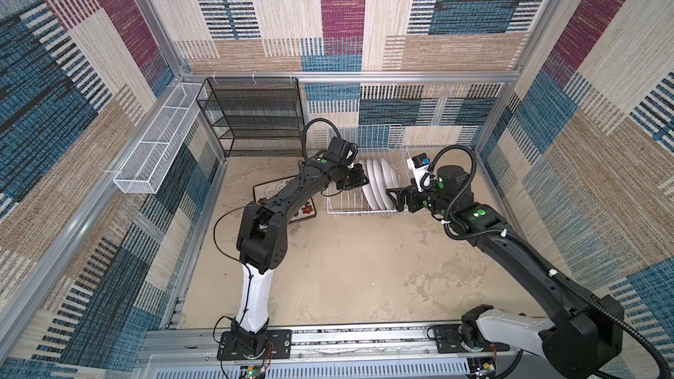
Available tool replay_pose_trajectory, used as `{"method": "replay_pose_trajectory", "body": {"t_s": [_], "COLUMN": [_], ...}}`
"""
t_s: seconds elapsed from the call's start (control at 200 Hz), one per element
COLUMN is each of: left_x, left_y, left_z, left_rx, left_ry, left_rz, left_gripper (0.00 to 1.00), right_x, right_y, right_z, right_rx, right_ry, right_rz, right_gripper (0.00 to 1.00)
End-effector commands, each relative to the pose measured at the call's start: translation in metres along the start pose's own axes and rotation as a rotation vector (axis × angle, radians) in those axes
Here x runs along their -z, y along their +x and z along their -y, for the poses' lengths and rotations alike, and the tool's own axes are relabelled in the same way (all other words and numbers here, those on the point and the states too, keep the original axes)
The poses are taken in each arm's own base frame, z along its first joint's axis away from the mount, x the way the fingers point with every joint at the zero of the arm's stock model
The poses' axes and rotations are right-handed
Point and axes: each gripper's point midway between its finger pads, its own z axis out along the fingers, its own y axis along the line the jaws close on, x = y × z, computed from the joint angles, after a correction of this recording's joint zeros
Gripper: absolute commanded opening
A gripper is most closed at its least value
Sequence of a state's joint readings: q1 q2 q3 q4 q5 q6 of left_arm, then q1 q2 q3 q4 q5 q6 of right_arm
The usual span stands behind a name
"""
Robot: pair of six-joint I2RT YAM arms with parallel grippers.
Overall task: Unload the plates from the dish rack
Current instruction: Pick up a plate from the dish rack.
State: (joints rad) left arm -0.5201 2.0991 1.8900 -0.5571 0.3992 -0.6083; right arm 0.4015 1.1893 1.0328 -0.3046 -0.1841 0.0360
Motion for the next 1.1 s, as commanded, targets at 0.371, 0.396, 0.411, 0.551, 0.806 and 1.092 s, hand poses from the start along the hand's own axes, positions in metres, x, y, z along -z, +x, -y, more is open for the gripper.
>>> {"method": "replay_pose_trajectory", "body": {"t_s": [0.371,0.396,0.411,0.551,0.806,1.092], "left_x": [-0.003,-0.003,-0.004,0.000,0.009,0.022], "left_y": [0.004,0.004,0.005,0.008,0.012,0.008], "left_z": [0.005,0.006,0.006,0.008,0.011,0.030], "left_rx": [0.064,0.068,0.071,0.091,0.108,0.105], "left_ry": [0.004,0.006,0.005,0.005,0.014,0.070], "left_rz": [-0.001,-0.002,-0.003,0.010,0.009,0.010], "left_gripper": [0.14,0.13,0.12,0.11,0.03,0.00], "right_x": [0.000,0.000,0.000,0.001,0.002,0.009], "right_y": [-0.010,-0.009,-0.009,-0.010,-0.010,-0.014], "right_z": [-0.002,-0.002,-0.002,-0.001,-0.001,0.001], "right_rx": [0.004,0.004,0.005,0.005,0.005,0.004], "right_ry": [-0.013,-0.014,-0.012,-0.007,-0.004,0.011], "right_rz": [0.036,0.036,0.036,0.039,0.041,0.054], "right_gripper": [1.00,1.00,1.00,1.00,1.00,1.00]}}
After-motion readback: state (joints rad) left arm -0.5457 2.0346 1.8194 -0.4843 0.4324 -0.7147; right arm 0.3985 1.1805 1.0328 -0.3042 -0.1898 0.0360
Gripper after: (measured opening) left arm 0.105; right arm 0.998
